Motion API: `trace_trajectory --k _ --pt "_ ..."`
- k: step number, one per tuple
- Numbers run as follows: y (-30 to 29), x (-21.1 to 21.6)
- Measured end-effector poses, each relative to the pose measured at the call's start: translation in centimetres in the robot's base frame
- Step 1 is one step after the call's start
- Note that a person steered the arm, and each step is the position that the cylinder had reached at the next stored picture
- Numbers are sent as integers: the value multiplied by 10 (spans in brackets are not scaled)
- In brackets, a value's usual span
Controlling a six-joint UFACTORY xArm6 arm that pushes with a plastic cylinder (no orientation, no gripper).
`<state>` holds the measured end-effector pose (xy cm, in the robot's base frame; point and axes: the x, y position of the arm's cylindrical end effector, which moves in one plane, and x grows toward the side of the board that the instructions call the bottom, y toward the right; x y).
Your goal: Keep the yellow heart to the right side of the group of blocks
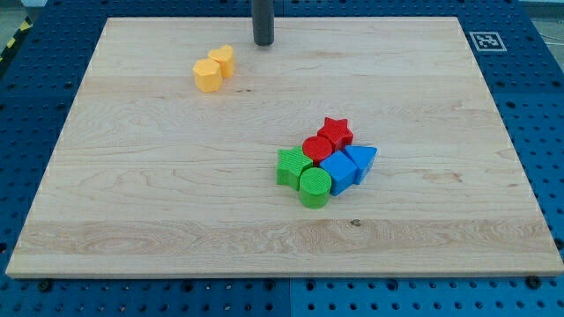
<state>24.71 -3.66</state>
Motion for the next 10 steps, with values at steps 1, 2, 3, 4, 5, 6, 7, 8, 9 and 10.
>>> trace_trajectory --k 1,2,3,4,5,6,7,8,9,10 --pt "-9 -2" --pt "-53 -18" --pt "-100 -29" --pt "-155 -45" --pt "-177 -43" --pt "-176 0" --pt "-125 31" --pt "-100 41" --pt "-84 59" --pt "-83 59"
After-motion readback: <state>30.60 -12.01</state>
